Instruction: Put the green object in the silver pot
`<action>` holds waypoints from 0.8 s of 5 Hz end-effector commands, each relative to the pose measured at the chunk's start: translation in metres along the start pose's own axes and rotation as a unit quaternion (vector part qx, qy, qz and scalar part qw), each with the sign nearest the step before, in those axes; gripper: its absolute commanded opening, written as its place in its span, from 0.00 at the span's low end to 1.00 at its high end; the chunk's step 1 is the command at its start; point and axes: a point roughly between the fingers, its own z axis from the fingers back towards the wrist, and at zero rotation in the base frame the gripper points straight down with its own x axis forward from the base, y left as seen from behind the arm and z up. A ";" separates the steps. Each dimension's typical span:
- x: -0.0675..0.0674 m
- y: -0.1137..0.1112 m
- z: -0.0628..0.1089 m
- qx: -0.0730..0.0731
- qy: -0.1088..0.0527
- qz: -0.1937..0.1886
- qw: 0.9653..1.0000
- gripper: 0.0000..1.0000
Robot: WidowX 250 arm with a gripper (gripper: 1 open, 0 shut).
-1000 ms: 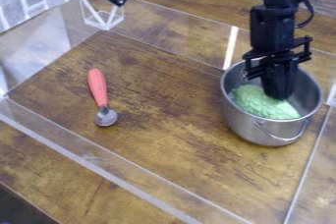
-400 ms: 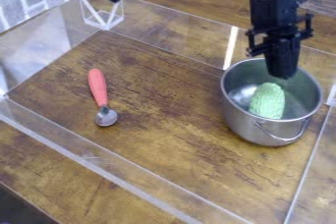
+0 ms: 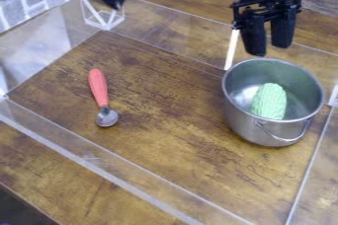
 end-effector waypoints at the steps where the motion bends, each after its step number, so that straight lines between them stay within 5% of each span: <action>1: 0.014 0.005 0.046 -0.035 -0.025 -0.016 0.999 1.00; 3: 0.020 0.014 0.041 -0.022 -0.032 0.005 0.999 1.00; 4: 0.023 0.027 0.058 -0.035 -0.034 0.024 0.999 1.00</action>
